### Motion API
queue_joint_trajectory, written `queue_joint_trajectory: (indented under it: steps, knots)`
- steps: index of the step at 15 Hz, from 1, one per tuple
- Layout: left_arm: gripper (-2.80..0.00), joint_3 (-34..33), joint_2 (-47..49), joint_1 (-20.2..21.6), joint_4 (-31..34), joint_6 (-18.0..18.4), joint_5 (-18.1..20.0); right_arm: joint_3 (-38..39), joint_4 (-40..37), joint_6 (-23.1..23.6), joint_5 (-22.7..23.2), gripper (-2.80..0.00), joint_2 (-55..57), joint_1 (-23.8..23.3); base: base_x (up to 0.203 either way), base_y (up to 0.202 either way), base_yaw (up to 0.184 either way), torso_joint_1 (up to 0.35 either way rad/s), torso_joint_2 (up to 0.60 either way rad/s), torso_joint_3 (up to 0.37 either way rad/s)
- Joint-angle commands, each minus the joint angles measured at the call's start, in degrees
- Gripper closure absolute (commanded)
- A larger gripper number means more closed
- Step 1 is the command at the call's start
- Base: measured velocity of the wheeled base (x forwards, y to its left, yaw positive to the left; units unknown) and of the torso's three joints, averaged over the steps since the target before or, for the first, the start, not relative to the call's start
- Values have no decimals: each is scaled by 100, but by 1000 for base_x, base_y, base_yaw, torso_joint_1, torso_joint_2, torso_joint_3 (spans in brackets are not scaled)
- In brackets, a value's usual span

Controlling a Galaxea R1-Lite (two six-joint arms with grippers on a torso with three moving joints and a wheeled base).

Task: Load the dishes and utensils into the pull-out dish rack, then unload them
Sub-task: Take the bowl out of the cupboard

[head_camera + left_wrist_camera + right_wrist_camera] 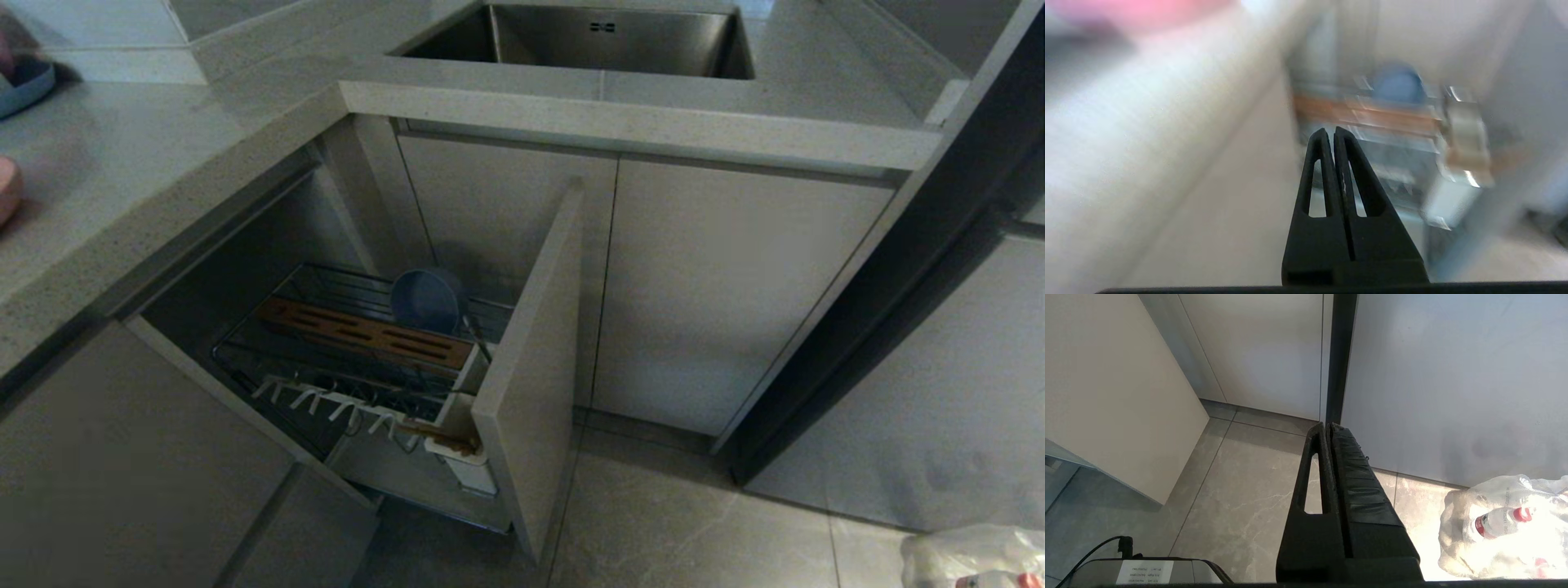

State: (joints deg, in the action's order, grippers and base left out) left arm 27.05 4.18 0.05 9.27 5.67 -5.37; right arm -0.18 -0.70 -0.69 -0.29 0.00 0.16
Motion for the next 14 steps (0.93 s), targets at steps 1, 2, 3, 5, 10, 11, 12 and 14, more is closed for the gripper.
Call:
queue_joint_trajectory:
  steps: [1, 2, 3, 5, 10, 11, 12, 14]
  knots:
    - [0, 1325, 1267, 24, 228, 101, -198, 1, 0, -1, -4, 0, 9, 2, 0, 0, 0, 0, 0, 0]
    - [0, 1861, 1778, 29, 280, 82, -258, 1, 0, 5, -1, 0, 9, 2, 0, 0, 0, 0, 0, 0]
    - [0, 2378, 2270, 28, 314, -30, -297, 1, 0, -1, -1, 0, 9, 2, 0, 0, 0, 0, 0, 0]
    - [0, 3320, 3206, -68, 384, -464, -345, 1, 0, -1, 2, 0, 9, 2, 0, 0, 0, 0, 0, 0]
    - [0, 4455, 5056, -1253, 513, -1780, -524, 1, 0, -1, -6, 0, 9, 2, 0, 0, 0, 0, 0, 0]
    - [0, 4522, 5335, -1617, 608, -2059, -622, 1, 0, 6, 3, 0, 9, 2, 0, 0, 0, 0, 0, 0]
    - [0, 4597, 5660, -2021, 803, -2415, -767, 1, 0, -1, 3, 0, 9, 2, 0, 0, 0, 0, 0, 0]
    - [0, 4707, 6299, -2600, 1119, -3223, -1097, 1, 0, -1, 1, 0, 9, 2, 0, 0, 0, 0, 0, 0]
